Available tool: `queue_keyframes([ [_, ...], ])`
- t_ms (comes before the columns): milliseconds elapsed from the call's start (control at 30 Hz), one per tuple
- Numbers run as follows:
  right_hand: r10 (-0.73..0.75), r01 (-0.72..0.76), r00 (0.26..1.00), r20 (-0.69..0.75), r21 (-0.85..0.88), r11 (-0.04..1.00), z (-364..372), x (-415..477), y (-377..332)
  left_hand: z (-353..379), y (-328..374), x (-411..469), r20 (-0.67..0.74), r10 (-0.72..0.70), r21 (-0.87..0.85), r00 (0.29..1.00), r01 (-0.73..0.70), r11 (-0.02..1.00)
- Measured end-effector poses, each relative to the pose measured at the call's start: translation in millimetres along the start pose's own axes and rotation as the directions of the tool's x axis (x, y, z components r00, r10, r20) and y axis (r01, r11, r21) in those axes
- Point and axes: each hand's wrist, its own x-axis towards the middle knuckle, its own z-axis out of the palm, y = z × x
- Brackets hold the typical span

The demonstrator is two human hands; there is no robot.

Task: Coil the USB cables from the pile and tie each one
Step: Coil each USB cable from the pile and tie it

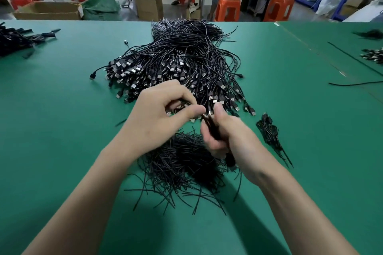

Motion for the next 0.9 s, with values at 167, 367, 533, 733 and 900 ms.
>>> queue_keyframes([
  [167,-0.137,0.017,0.981,0.138,0.641,0.768,2.5,-4.0,-6.5,25.5,-3.5,-18.6,0.062,-0.060,-0.150,0.996,0.069,0.986],
  [367,-0.205,0.327,0.934,-0.292,0.470,0.820,2.9,3.9,-10.2,50.9,-1.4,-41.2,0.276,-0.103,-0.085,0.956,0.131,0.988],
  [533,-0.476,0.224,0.842,-0.256,-0.637,0.738,-4.4,5.0,2.0,27.9,3.6,-37.8,0.309,-0.069,0.161,0.948,0.019,0.987],
  [733,-0.127,0.010,0.984,-0.125,-0.674,0.739,-1.6,1.2,13.7,-15.8,-2.2,-13.3,0.158,-0.077,0.230,0.984,0.039,0.972],
  [900,0.042,-0.024,0.990,0.131,-0.135,0.991,-1.1,-5.0,9.6,-10.5,-10.9,-7.0,0.082,-0.286,-0.114,0.955,0.294,0.949],
])
